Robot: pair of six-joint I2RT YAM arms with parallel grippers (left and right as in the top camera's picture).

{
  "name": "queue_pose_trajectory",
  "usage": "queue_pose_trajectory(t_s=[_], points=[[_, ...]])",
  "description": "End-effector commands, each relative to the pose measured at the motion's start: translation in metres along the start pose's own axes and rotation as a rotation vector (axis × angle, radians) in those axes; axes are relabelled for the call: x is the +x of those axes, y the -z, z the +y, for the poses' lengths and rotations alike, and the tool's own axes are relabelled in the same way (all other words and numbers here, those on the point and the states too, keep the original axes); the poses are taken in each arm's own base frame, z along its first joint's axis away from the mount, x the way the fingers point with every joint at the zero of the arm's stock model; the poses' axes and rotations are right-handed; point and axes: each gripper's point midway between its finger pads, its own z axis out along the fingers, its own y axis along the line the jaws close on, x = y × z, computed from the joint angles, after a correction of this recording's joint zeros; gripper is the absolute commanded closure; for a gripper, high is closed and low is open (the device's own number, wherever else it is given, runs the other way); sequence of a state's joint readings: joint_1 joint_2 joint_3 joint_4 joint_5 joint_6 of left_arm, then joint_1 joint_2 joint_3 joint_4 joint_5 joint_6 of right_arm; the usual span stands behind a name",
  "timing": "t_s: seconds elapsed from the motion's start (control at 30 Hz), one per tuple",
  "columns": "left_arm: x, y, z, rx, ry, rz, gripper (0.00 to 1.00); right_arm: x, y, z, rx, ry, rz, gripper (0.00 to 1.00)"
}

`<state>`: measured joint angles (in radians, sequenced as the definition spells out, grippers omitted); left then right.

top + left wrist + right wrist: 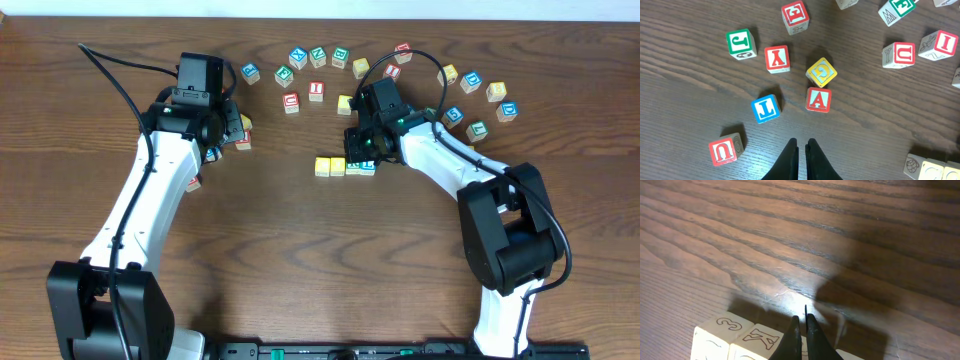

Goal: Spell out CORL

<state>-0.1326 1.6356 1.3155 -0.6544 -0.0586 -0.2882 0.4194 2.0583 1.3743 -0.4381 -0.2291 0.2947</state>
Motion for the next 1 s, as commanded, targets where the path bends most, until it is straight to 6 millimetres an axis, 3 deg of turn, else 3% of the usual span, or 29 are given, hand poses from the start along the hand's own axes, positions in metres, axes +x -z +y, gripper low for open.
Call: queue_pose_trajectory(t_s=[0.0, 0.67, 0.97], points=[[0.003, -0.004, 0.002, -0.009, 0.005, 0.014, 0.92, -0.003, 0.003, 0.003, -0.007, 0.017, -0.002, 0.99], [0.003, -0.004, 0.002, -0.009, 0.005, 0.014, 0.92, 0.002, 0.003, 0.003, -0.006, 0.003, 0.014, 0.99], [0.003, -0.004, 0.002, -0.009, 0.005, 0.015, 0.92, -0.027, 0.018, -0.004, -0.023, -0.014, -0.064, 0.99]])
